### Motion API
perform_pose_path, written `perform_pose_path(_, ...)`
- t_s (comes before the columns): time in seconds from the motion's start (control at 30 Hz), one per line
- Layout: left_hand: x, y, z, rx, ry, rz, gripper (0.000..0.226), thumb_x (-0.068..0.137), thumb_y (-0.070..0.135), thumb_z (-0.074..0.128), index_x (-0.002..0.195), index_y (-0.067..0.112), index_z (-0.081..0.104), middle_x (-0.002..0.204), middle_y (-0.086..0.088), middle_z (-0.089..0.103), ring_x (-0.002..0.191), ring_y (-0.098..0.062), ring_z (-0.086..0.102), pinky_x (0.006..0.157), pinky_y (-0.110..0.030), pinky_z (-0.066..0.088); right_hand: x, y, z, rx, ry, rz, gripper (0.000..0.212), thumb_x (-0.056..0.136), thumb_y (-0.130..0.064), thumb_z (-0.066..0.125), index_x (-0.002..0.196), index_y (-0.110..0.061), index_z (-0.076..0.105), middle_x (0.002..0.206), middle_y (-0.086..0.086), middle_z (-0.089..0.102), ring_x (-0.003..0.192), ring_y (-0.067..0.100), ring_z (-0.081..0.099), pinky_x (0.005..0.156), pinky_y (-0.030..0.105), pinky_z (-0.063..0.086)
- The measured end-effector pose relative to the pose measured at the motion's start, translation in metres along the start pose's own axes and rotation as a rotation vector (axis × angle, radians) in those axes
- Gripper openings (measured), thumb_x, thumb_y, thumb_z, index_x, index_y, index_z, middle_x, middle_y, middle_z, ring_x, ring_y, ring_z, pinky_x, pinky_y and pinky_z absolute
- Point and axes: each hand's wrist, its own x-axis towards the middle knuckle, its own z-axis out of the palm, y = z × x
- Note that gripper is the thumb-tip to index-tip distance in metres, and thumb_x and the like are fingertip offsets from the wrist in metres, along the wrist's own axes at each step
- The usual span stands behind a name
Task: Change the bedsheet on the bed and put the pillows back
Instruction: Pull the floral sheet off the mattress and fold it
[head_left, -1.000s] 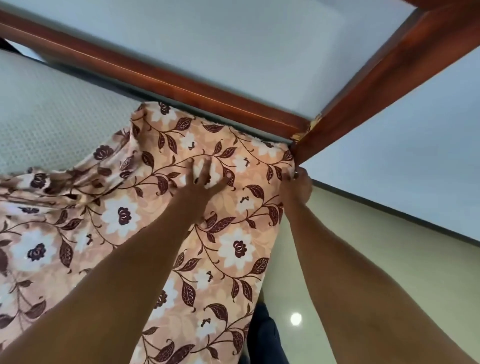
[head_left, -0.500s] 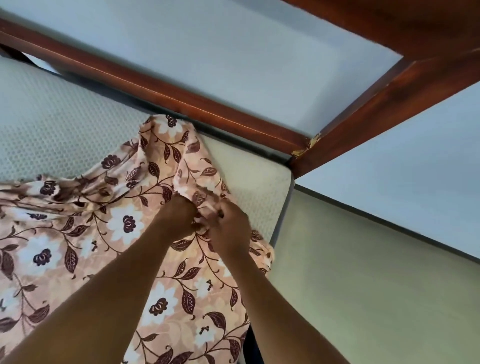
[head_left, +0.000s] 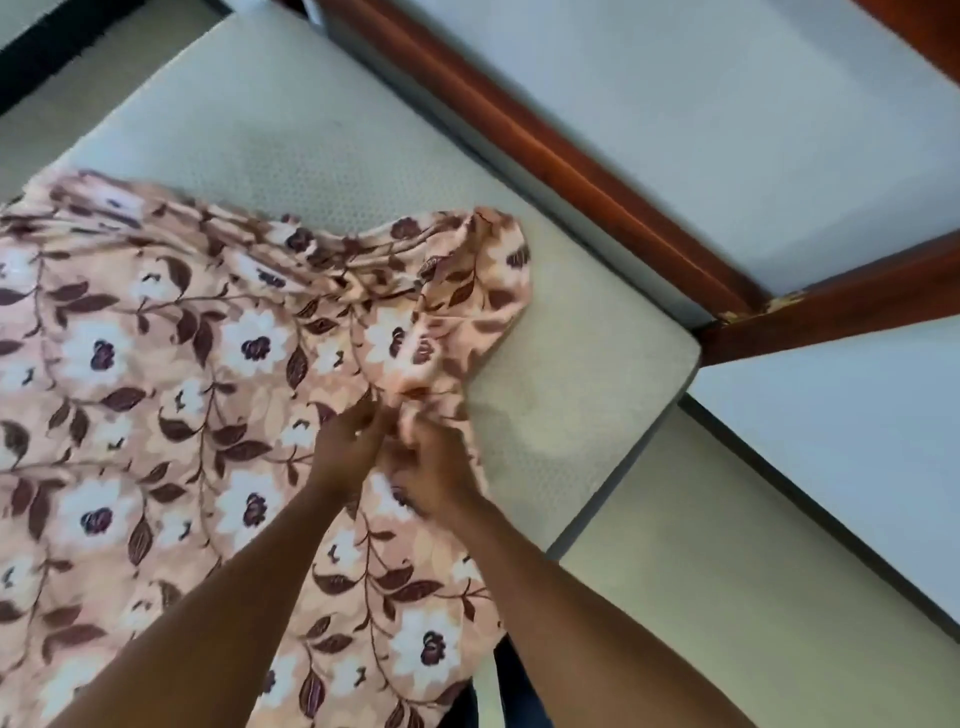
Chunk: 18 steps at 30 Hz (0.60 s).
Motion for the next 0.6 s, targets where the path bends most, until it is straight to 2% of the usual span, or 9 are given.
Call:
perform_pose_path(0.07,-0.007,-0.009,-0.018,-0.321,0.018,-0.336,0.027,0.093,0.049,0.067,0.087,0.022,0.066,0.084,-0.007,0.069,0.075,-0.022,0.065,0.079,-0.038,0.054,-0.004,-0.037,0.024,-0.026,-0.212,-0.104,0.009,0.082,-0.009,0.072,0.086,-0.003,0.065,0.088,0.015,0.071,0.080,0.025,0.067,0.069,0.041,0.056)
perform_pose_path(0.17,-0.017,-0.046,-0.050,-0.315,0.116,-0.445,0.030,0.092,0.030,0.073,0.069,0.012,0.066,0.069,-0.014,0.062,0.055,-0.021,0.057,0.062,-0.041,0.054,0.006,-0.066,0.027,-0.233,-0.436,-0.171,0.011,0.086,-0.022,0.076,0.088,-0.012,0.075,0.087,0.007,0.074,0.074,0.020,0.069,0.074,0.044,0.061)
perform_pose_path(0.23,-0.027,-0.074,-0.067,-0.145,0.115,-0.414,0.033,0.090,0.023,0.074,0.061,0.014,0.064,0.054,-0.007,0.061,0.055,-0.022,0.058,0.063,-0.047,0.058,0.023,-0.081,0.016,-0.275,-0.364,-0.189,0.008,0.091,-0.026,0.072,0.094,-0.019,0.075,0.089,-0.001,0.075,0.071,0.008,0.066,0.077,0.039,0.061)
perform_pose_path(0.3,-0.039,-0.091,-0.078,-0.053,0.056,-0.386,0.026,0.088,0.023,0.077,0.065,0.017,0.069,0.054,-0.003,0.062,0.059,-0.024,0.061,0.060,-0.040,0.057,0.052,-0.096,-0.001,-0.317,-0.075,-0.204,0.018,0.092,-0.033,0.069,0.106,-0.022,0.071,0.098,-0.005,0.073,0.083,0.009,0.066,0.083,0.030,0.054)
perform_pose_path(0.37,-0.050,-0.106,-0.085,-0.027,-0.065,-0.353,0.014,0.088,0.023,0.076,0.081,0.012,0.072,0.069,-0.007,0.065,0.062,-0.025,0.066,0.054,-0.033,0.059,0.093,-0.107,-0.009,-0.389,0.146,-0.191,0.055,0.088,-0.041,0.072,0.137,-0.019,0.057,0.130,0.007,0.065,0.116,0.024,0.062,0.097,0.033,0.047)
perform_pose_path(0.43,-0.058,-0.119,-0.088,0.099,-0.172,-0.299,0.013,0.090,0.020,0.071,0.091,0.006,0.070,0.081,-0.010,0.066,0.066,-0.023,0.069,0.051,-0.031,0.060,0.126,-0.110,-0.007,-0.456,0.122,-0.055,0.103,0.081,-0.056,0.076,0.160,-0.020,0.021,0.157,0.018,0.038,0.143,0.036,0.041,0.115,0.044,0.035)
perform_pose_path(0.47,-0.064,-0.126,-0.090,0.162,-0.192,-0.284,0.013,0.090,0.019,0.069,0.093,0.006,0.069,0.085,-0.012,0.068,0.069,-0.024,0.070,0.054,-0.032,0.061,0.139,-0.107,0.003,-0.499,0.073,0.001,0.114,0.078,-0.061,0.075,0.162,-0.023,0.007,0.159,0.022,0.031,0.144,0.040,0.036,0.117,0.048,0.032)
perform_pose_path(0.53,-0.076,-0.142,-0.094,0.227,-0.185,-0.285,0.016,0.089,0.018,0.065,0.100,0.009,0.072,0.093,-0.014,0.074,0.078,-0.028,0.073,0.064,-0.032,0.060,0.147,-0.108,0.028,-0.637,0.024,-0.018,0.108,0.083,-0.060,0.069,0.163,-0.027,0.004,0.149,0.027,0.038,0.135,0.045,0.044,0.112,0.049,0.037)
perform_pose_path(0.6,-0.090,-0.157,-0.096,0.253,-0.189,-0.304,0.027,0.088,0.017,0.063,0.113,0.013,0.073,0.108,-0.015,0.074,0.098,-0.031,0.071,0.073,-0.030,0.053,0.136,-0.116,0.058,-0.663,0.004,-0.128,0.086,0.092,-0.043,0.064,0.161,-0.023,0.017,0.140,0.026,0.051,0.126,0.045,0.053,0.105,0.046,0.045)
